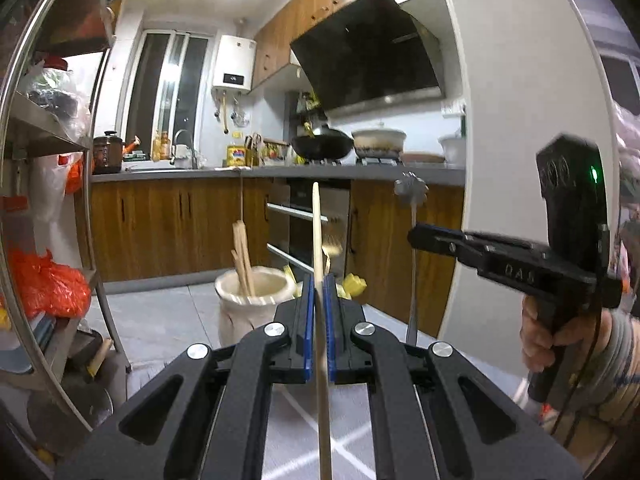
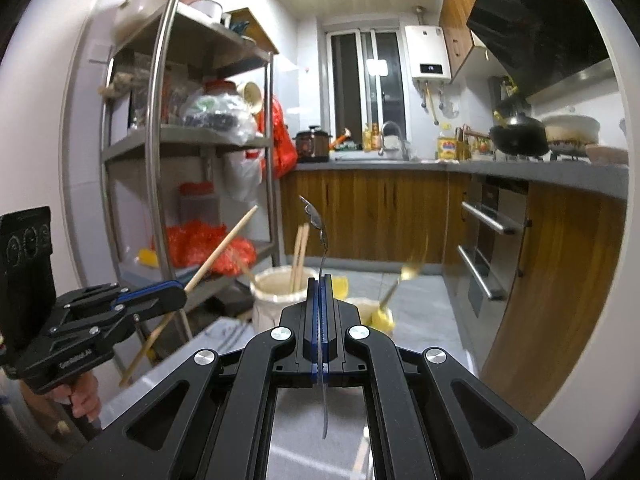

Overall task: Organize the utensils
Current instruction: 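Insert the chopstick into the large pot with left while right lowers spoon into small pot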

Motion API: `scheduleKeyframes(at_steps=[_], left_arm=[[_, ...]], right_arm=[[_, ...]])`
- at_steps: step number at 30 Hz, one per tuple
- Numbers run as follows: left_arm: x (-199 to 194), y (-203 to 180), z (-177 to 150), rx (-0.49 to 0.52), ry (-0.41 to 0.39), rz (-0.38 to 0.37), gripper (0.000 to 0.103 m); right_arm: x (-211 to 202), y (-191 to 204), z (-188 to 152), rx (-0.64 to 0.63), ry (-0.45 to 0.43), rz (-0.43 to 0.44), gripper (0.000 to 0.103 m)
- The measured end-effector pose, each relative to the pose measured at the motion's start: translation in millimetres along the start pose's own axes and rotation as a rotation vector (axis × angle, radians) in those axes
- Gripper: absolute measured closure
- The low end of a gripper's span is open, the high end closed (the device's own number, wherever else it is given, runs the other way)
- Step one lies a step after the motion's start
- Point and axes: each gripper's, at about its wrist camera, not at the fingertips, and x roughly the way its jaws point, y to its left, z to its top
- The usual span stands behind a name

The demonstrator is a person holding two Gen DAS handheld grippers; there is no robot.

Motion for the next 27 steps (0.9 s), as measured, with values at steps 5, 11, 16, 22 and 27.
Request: scheduleKeyframes(at_steps=[5,11,16,22,27], left_arm=[[9,34,24,-0.087,-0.055,0.015,0.098],[30,73,39,-0.167,-0.11,0.027,0.098],[74,101,40,-0.222,-0.12,0.035,0.098],[113,111,38,-0.245,-0.113,0.039,0.098],[139,120,38,-0.293,-0.117,0.027,0.098]], right_arm=[[19,-4,16,0.035,-0.034,0.013,0.101],[40,-14,29,0.074,-0.072,0.012,0.101],[55,-29,34,0.125,-0.106,-0.001,0.101],[73,-45,26,0.163,-0.101,-0.011,0.101],[87,-53,17,0.185,-0.075,-0.039,0.101]])
